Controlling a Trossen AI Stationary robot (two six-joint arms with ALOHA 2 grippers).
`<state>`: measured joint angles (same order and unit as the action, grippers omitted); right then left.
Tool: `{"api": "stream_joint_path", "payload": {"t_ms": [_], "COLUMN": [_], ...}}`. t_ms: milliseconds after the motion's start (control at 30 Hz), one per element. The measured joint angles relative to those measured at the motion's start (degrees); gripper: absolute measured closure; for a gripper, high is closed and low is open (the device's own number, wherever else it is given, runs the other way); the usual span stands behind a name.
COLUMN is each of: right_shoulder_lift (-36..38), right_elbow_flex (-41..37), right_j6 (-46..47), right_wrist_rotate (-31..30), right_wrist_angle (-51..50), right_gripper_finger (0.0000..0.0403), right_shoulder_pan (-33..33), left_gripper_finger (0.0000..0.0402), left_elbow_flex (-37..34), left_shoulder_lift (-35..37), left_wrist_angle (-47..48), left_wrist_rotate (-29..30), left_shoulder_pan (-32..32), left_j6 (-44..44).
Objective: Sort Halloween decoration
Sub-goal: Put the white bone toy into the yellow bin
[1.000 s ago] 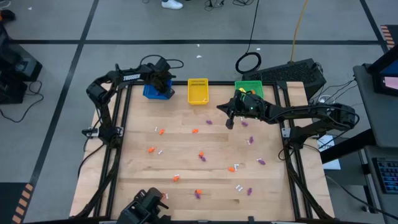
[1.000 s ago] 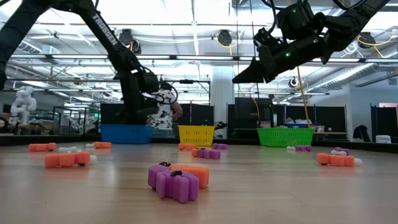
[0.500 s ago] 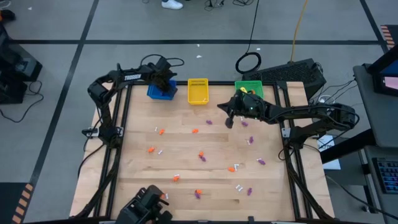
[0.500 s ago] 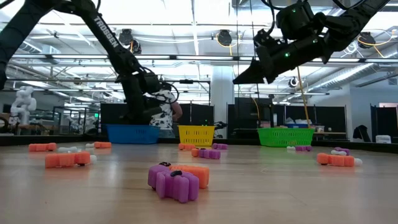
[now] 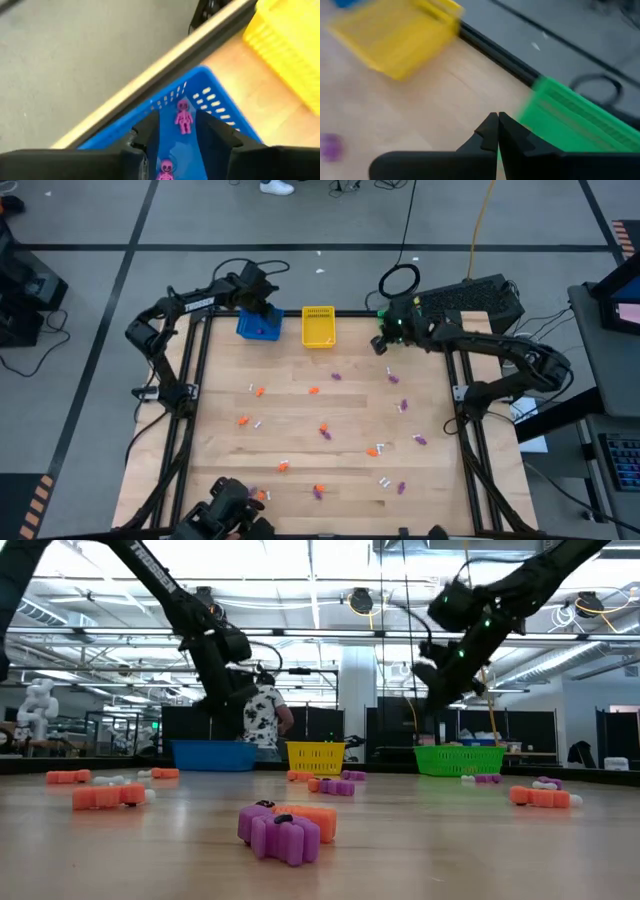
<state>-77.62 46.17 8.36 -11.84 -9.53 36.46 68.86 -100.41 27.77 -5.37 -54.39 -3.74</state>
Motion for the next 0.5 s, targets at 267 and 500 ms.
{"api": "stream_joint_path", "payload": {"t_ms": [267,500], "right_shoulder_lift": [-11.3,-18.3], "right_elbow_flex": [2.8,8.3], "right_j6": [-3.2,-3.7], "right_wrist_rotate": [7.6,9.4], "right_wrist_angle": [-2.2,-2.1], "right_gripper_finger": [0.0403,0.0403], "right_shoulder_pan": [8.8,10.1], "left_gripper_finger": [0.0345,0.0398], "left_elbow_flex": [-5.9,-10.8], "left_shoulder_lift": [7.2,11.4], "left_wrist_angle": [-7.7,-11.7], "left_wrist_rotate": [-2.1,-6.4], "left_shoulder_pan": [0.0,2.7], "left_j6": [-0.1,-2.9]}}
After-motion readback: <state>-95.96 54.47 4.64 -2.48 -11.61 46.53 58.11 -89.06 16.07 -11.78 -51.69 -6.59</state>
